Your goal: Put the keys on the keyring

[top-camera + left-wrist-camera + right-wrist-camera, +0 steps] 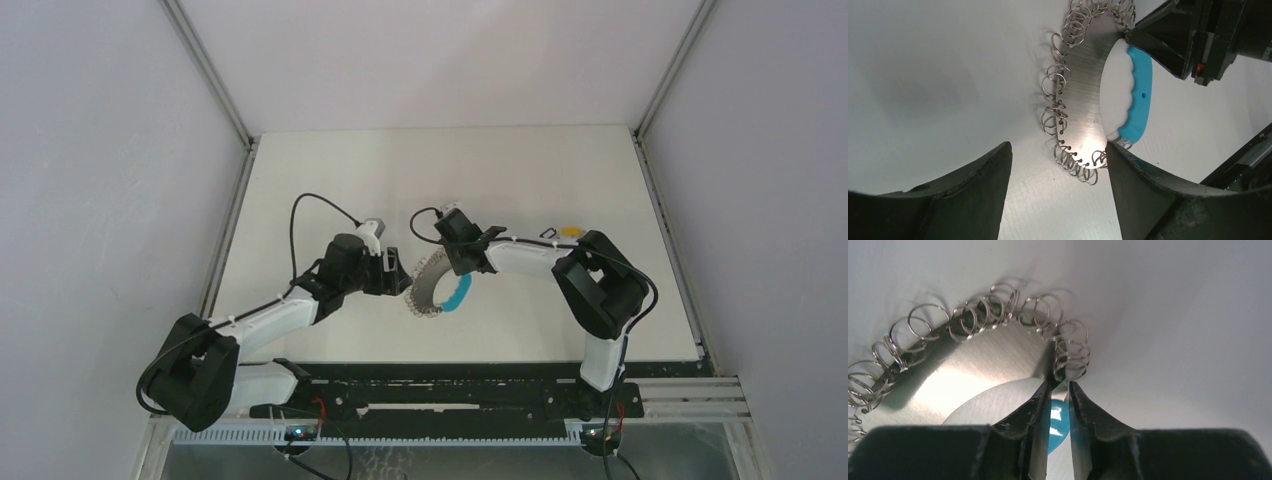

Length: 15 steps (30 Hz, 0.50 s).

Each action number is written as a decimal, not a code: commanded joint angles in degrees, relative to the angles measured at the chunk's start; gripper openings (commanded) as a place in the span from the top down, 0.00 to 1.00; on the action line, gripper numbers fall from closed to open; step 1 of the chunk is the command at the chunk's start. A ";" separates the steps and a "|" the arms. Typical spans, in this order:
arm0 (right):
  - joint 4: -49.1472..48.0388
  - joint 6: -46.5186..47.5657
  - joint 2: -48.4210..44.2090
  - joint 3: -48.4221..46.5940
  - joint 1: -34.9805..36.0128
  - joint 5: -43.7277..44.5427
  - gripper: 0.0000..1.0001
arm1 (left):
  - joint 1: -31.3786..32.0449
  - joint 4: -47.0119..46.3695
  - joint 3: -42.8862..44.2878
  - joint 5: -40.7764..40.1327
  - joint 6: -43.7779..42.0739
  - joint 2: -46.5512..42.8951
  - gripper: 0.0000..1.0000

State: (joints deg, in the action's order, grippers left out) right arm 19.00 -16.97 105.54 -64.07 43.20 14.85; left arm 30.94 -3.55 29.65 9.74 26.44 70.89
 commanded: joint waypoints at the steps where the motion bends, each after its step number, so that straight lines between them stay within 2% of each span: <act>1: -3.77 8.09 1.80 -5.12 -2.75 -0.56 0.80 | 0.45 -2.16 -1.53 1.03 0.81 -2.68 0.27; 4: -0.50 8.35 3.28 -9.11 -3.29 1.11 0.76 | 0.44 -2.16 -2.06 0.84 0.90 -3.43 0.27; 9: 1.21 4.39 -2.07 -6.87 -3.00 -1.09 0.62 | 0.46 -1.99 -1.99 0.39 0.43 -2.88 0.28; 15: 1.74 3.71 -3.59 -3.69 -2.76 -4.73 0.58 | 0.44 -2.67 -1.12 1.57 0.28 -0.19 0.28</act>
State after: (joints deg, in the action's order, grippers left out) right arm 20.40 -12.16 104.09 -68.55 40.16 12.93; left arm 31.00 -3.88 28.16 9.85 26.44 69.41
